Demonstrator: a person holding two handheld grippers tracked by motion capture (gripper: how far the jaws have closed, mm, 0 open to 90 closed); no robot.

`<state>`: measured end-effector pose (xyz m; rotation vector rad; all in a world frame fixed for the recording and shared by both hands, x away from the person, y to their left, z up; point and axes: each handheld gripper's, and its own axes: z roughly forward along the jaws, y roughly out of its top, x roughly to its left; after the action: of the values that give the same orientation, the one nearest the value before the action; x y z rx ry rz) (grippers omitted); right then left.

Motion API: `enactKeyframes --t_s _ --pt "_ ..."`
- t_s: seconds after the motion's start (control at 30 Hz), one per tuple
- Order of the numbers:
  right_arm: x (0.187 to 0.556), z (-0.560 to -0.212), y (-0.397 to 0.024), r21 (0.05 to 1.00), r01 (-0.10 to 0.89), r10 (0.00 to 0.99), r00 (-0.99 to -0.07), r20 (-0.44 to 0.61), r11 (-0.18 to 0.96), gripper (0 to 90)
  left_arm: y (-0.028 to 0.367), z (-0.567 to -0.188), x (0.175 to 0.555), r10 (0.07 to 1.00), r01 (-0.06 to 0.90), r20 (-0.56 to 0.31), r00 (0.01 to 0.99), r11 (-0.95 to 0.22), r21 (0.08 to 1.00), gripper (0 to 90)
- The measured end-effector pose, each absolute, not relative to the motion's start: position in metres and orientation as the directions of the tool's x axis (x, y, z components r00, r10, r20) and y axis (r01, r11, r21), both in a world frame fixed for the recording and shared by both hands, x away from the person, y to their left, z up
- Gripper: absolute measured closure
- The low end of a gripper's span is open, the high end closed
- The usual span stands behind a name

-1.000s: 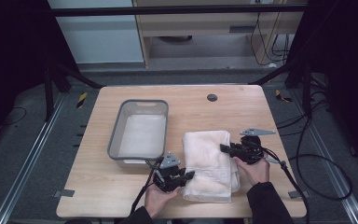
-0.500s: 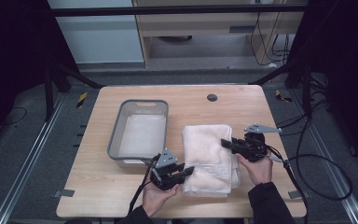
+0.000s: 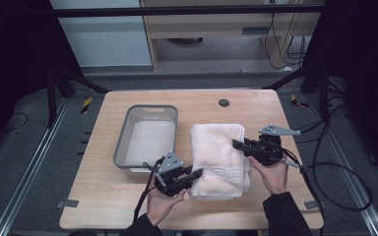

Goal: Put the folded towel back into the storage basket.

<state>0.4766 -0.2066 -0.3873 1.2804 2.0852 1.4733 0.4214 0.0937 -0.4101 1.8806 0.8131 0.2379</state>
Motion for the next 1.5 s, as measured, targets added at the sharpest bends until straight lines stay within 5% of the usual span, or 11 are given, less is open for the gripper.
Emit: enactKeyframes --t_s 1.5 --pt "0.489 -0.335 -0.191 0.933 0.36 0.788 -0.572 0.227 -0.007 70.8 0.11 -0.351 0.435 0.658 0.31 -0.122 0.743 -0.176 0.934 73.2"
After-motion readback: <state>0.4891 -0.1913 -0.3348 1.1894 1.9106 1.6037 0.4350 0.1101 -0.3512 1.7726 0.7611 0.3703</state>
